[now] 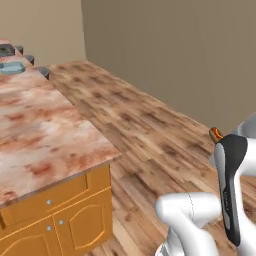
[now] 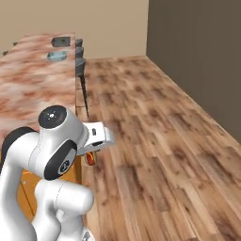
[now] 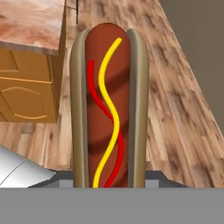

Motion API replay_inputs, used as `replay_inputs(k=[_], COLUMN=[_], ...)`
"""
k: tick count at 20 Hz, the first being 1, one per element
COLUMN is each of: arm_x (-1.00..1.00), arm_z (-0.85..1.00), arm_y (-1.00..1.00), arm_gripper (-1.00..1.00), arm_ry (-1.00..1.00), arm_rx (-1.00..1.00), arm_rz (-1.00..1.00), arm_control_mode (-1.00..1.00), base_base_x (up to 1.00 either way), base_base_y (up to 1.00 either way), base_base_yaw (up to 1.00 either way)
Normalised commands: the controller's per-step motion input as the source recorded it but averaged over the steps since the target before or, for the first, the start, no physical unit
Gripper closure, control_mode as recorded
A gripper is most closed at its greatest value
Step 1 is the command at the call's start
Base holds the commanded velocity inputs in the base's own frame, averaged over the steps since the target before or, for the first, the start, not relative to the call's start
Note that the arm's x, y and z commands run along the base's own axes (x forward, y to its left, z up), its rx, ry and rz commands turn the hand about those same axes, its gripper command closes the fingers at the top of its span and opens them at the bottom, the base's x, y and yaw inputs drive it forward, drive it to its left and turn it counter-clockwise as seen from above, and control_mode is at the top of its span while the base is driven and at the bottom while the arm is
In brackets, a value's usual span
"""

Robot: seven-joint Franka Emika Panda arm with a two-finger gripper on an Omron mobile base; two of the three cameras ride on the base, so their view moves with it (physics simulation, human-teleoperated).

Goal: Place the cold items (lime and carrot) from the fridge in one tupperware on the dining counter. Place the warm items (hot dog and kebab skewer) in the stove area in another tupperware.

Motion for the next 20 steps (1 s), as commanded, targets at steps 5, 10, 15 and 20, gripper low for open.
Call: replay_inputs(k=[5, 10, 15, 20], arm_x=[0.0, 0.0, 0.0, 0.0], arm_z=[0.0, 0.0, 0.0, 0.0], arm_y=[0.0, 0.0, 0.0, 0.0], arm_gripper=[1.0, 1.0, 1.0, 1.0], arm_ry=[0.0, 0.0, 0.0, 0.0], arm_rx=[0.0, 0.0, 0.0, 0.0], arm_rz=[0.0, 0.0, 0.0, 0.0], arm_control_mode=[1.0, 1.0, 1.0, 1.0], base_base_x=[0.73, 0.77, 0.78, 0.71], base_base_y=[-0.86, -0.86, -0.84, -0.82], base_base_yaw=[0.42, 0.41, 0.42, 0.46])
